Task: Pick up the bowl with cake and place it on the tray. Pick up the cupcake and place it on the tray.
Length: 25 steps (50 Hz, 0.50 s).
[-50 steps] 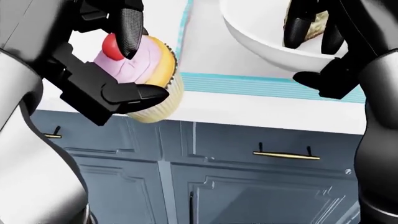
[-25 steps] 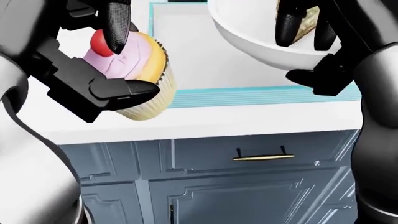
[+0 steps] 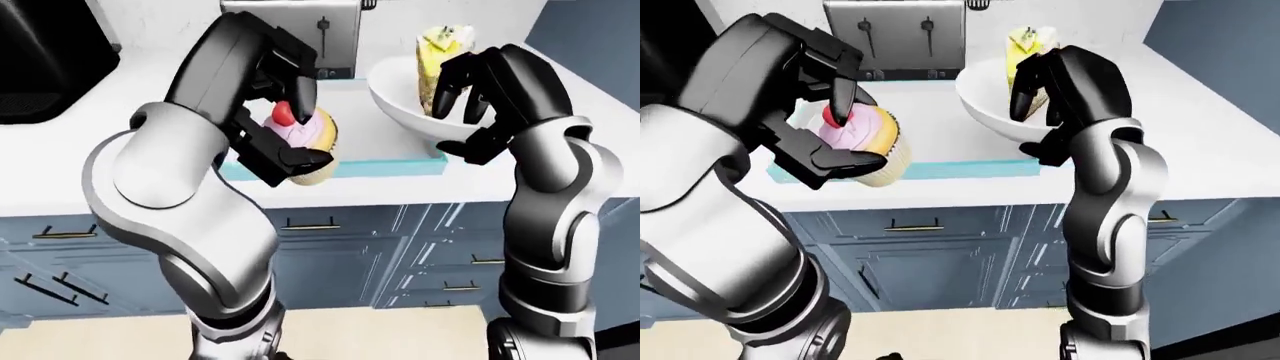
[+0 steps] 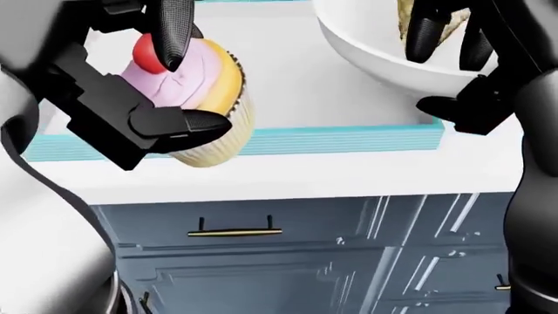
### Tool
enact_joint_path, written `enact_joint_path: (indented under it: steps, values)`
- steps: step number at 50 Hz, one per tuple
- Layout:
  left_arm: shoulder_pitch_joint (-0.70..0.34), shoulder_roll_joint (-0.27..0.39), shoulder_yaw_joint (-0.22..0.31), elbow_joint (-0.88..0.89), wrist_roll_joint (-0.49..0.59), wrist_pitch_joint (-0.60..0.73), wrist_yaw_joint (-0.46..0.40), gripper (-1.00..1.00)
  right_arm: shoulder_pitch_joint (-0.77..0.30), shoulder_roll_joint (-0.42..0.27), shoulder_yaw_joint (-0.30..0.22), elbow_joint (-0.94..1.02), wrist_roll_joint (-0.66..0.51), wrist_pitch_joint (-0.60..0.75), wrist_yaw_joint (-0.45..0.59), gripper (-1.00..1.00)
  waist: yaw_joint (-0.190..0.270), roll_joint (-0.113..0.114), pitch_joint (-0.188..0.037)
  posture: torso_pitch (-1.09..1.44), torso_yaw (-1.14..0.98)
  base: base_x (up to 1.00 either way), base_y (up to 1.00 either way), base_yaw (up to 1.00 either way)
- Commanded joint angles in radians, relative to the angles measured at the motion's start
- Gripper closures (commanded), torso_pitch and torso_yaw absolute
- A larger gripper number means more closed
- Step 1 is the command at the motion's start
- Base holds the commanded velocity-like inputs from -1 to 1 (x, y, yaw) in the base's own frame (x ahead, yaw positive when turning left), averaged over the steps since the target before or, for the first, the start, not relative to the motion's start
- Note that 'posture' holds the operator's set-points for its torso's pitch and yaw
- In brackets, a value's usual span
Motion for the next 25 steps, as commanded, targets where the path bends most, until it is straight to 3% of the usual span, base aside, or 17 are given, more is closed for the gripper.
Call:
enact_joint_path:
  steps: [1, 9, 10, 15, 18, 19, 21, 22, 25]
  values:
    - [-0.027, 0.005, 0.002, -0.025, 0.018, -0.013, 0.008, 1.00, -0.046, -0.005, 0.003, -0.065, 0.006, -0.035, -0.041, 1.00, 0.006, -0.010, -0.034, 0.00, 0.00, 0.00, 0.00, 0.00]
    - [-0.042, 0.016, 0.011, -0.019, 0.016, -0.012, 0.000, 1.00, -0.058, -0.005, 0.003, -0.063, 0.005, -0.038, -0.043, 1.00, -0.017, 0.009, -0.049, 0.00, 0.00, 0.00, 0.00, 0.00]
    - [-0.046, 0.018, 0.012, -0.018, 0.016, -0.011, -0.001, 1.00, -0.057, -0.006, 0.003, -0.063, 0.004, -0.039, -0.042, 1.00, -0.001, 0.011, -0.072, 0.00, 0.00, 0.00, 0.00, 0.41]
    - [-0.064, 0.027, 0.016, -0.014, 0.025, -0.005, -0.017, 1.00, -0.066, -0.006, 0.004, -0.059, 0.006, -0.039, -0.042, 1.00, 0.013, 0.023, -0.074, 0.00, 0.00, 0.00, 0.00, 0.68]
    - [-0.068, 0.029, 0.018, -0.014, 0.025, -0.003, -0.019, 1.00, -0.070, -0.005, 0.004, -0.059, 0.006, -0.037, -0.042, 1.00, 0.006, 0.023, -0.080, 0.00, 0.00, 0.00, 0.05, 0.37]
    - [-0.066, 0.029, 0.017, -0.015, 0.025, -0.004, -0.018, 1.00, -0.069, -0.006, 0.005, -0.057, 0.005, -0.038, -0.043, 1.00, 0.015, 0.014, -0.087, 0.00, 0.00, 0.00, 0.11, 0.00]
    - [-0.060, 0.029, 0.019, -0.016, 0.017, -0.006, -0.012, 1.00, -0.065, -0.004, 0.005, -0.057, 0.004, -0.040, -0.048, 1.00, 0.018, 0.016, -0.084, 0.00, 0.00, 0.00, 0.08, 0.00]
    - [-0.057, 0.031, 0.019, -0.017, 0.014, -0.007, -0.010, 1.00, -0.063, -0.004, 0.006, -0.058, 0.003, -0.041, -0.050, 1.00, 0.016, 0.018, -0.066, 0.00, 0.00, 0.00, 0.00, 0.00]
    - [-0.063, 0.040, 0.023, -0.013, 0.009, -0.004, -0.010, 1.00, -0.069, -0.002, 0.004, -0.063, 0.007, -0.035, -0.048, 1.00, 0.002, 0.030, -0.054, 0.00, 0.00, 0.00, 0.00, 0.00]
